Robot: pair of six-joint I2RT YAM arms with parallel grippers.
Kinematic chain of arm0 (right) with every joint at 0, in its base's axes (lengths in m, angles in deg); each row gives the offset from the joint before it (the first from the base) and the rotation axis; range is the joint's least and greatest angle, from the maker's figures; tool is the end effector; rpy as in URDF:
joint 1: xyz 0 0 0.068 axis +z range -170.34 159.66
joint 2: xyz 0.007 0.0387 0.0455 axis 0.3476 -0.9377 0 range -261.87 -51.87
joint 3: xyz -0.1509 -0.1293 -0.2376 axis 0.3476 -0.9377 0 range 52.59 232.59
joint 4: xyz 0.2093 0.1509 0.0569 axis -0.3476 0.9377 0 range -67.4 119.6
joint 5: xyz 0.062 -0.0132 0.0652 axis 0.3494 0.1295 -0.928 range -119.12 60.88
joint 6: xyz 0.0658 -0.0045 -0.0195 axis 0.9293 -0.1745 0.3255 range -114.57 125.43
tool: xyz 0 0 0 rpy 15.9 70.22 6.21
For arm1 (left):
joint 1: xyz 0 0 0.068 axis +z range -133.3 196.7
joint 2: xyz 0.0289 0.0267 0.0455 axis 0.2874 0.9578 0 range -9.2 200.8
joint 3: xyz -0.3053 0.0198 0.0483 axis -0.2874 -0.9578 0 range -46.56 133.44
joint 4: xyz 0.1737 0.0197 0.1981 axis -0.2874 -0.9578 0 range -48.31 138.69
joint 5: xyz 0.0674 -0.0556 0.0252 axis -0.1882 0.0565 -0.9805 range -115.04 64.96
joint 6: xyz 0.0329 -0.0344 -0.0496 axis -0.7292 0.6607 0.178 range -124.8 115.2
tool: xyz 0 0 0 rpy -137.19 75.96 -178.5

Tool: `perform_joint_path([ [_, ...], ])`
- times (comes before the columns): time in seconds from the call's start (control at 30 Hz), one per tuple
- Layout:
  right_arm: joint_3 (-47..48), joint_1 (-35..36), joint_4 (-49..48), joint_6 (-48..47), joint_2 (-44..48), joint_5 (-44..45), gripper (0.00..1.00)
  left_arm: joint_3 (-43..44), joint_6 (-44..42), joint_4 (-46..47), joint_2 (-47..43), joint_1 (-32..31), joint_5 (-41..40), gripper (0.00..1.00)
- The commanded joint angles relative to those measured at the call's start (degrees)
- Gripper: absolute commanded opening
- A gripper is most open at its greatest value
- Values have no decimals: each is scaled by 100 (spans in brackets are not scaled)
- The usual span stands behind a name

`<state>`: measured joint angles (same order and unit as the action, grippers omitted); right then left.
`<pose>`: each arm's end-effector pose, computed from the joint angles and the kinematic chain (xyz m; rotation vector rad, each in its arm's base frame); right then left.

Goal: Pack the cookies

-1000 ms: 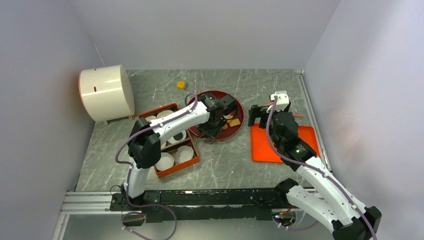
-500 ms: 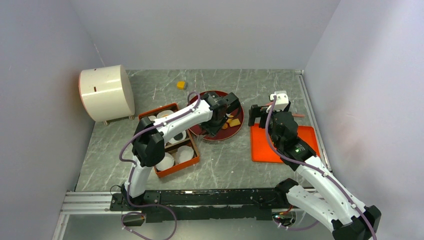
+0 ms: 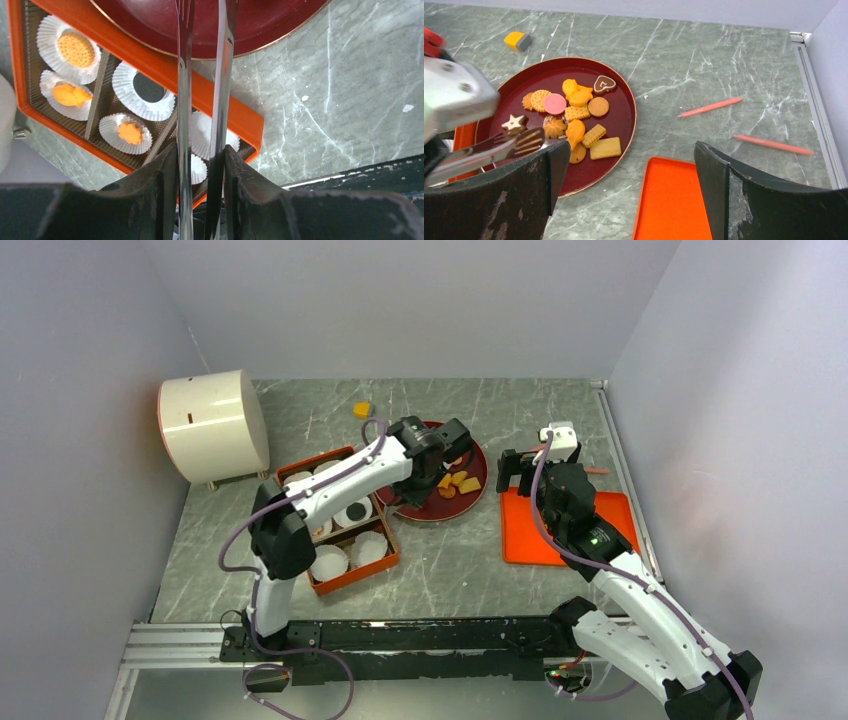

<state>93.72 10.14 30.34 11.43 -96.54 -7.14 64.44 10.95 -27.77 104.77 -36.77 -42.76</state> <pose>0.1653 0.0730 0.3459 -0.0977 1.7523 0.1253 0.2617 -0.3248 0.3117 0.8695 2.6700 0.2127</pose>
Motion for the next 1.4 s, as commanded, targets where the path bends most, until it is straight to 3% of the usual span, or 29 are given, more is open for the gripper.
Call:
perform_joint_path([
  [0.0, 142, -10, -61, 56, 2, -85, 100, -98, -20, -232, -773, -35, -196, 31],
  [0.2, 150, -16, -124, 149, -35, -165, 100, -661, 237, -400, -1429, -32, -281, 30],
  [0.7, 303, -15, -118, 312, -152, -240, 100, -2178, 637, -403, -3048, -33, 544, 28],
  [1.03, 335, -15, -154, 318, -233, -181, 100, -2830, 714, -424, -3540, -33, 1033, 28],
  [1.37, 379, -15, -277, 306, -420, -288, 100, -3453, 875, -425, -3647, -24, 934, 28],
])
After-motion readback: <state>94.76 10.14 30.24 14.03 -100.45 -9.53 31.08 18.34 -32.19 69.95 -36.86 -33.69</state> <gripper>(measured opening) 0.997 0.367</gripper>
